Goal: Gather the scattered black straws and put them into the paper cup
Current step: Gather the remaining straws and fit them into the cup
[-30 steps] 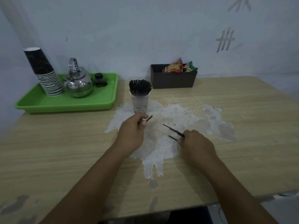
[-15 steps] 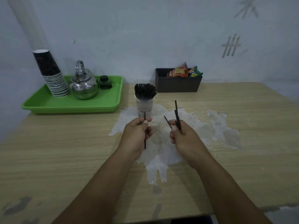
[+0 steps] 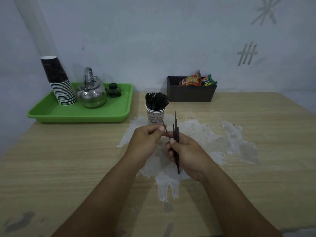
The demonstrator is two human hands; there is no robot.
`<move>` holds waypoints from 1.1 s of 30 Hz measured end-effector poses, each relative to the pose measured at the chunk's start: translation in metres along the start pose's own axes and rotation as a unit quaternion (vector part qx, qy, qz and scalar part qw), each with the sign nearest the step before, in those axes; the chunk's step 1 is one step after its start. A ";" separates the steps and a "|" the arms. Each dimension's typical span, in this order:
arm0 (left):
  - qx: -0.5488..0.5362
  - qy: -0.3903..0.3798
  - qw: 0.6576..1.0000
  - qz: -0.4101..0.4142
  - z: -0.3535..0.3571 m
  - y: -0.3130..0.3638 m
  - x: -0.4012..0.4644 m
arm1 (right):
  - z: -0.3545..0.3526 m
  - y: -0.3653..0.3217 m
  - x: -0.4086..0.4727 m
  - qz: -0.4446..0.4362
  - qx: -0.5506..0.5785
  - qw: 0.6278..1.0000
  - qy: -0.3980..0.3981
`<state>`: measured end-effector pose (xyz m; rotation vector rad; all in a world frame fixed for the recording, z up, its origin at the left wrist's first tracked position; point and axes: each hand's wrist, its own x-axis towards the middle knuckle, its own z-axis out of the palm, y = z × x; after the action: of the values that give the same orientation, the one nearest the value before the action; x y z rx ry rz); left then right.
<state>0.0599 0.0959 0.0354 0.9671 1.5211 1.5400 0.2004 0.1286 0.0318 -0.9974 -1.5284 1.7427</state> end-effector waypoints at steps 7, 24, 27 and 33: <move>-0.010 0.088 0.996 0.011 -0.008 -0.001 0.013 | 0.003 -0.015 0.020 -0.124 -0.023 0.986 0.114; -0.023 0.152 0.988 0.009 -0.023 0.003 0.052 | 0.004 0.003 0.050 -0.180 0.004 0.966 0.183; -0.023 0.158 0.987 0.014 -0.023 0.004 0.060 | 0.004 -0.005 0.056 -0.180 0.024 0.958 0.221; -0.032 0.169 0.984 0.036 -0.023 0.005 0.074 | 0.006 -0.005 0.070 -0.163 0.026 0.969 0.183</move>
<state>0.0078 0.1525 0.0413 0.7567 1.6682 1.8661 0.1582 0.1846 0.0269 -0.9206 -1.3147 1.2827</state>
